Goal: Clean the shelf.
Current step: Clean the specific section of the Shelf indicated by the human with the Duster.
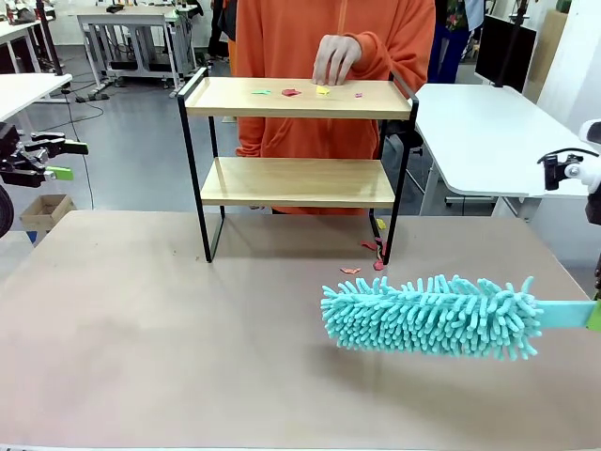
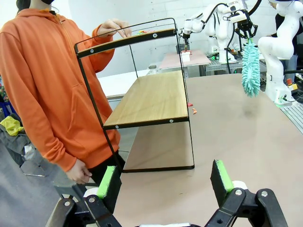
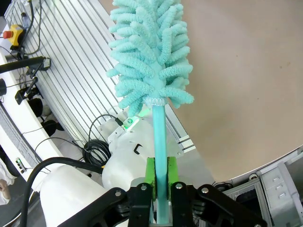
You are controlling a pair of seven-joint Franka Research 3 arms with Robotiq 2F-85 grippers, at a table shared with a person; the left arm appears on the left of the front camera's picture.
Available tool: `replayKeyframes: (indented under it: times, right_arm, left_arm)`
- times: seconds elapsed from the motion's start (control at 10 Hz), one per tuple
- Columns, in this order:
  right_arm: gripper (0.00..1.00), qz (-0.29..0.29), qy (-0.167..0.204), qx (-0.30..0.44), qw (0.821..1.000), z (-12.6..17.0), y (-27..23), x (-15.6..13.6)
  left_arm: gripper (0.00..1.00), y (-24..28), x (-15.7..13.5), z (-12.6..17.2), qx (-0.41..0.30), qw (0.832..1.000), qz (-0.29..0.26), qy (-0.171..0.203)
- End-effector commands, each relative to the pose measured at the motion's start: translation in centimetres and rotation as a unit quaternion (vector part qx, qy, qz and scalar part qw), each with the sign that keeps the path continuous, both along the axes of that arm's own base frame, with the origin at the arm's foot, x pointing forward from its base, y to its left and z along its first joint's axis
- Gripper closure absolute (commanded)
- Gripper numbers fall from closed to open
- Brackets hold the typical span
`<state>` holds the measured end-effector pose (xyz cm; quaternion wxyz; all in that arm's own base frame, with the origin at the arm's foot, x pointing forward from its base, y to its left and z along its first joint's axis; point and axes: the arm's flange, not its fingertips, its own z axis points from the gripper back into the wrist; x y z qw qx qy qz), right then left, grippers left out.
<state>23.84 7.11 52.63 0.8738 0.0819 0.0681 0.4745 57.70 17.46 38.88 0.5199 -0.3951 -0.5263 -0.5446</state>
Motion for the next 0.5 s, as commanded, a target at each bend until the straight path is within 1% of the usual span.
replayKeyframes:
  times: [0.0,0.1,0.2,0.3,0.4]
  right_arm:
    - [0.87,0.0,0.0,0.0,1.0,0.0,0.0,0.0]
    - [0.87,-0.002,-0.022,0.031,0.999,2.6,0.7,0.0]
    - [0.87,0.005,-0.029,0.056,0.998,4.9,1.7,0.1]
    - [0.87,-0.005,-0.037,0.058,0.998,7.3,3.2,0.6]
    - [0.87,-0.03,-0.049,0.067,0.996,9.5,4.8,1.2]
  left_arm:
    - [0.0,0.0,-0.3,0.3,-0.002,1.0,0.0,-0.002]
    - [0.0,0.0,-0.3,0.3,-0.002,1.0,0.0,-0.002]
    - [0.0,0.0,-0.3,0.3,-0.002,1.0,0.0,-0.002]
    - [0.0,0.0,-0.3,0.3,-0.002,1.0,0.0,-0.002]
    - [0.0,0.0,-0.3,0.3,-0.002,1.0,0.0,-0.002]
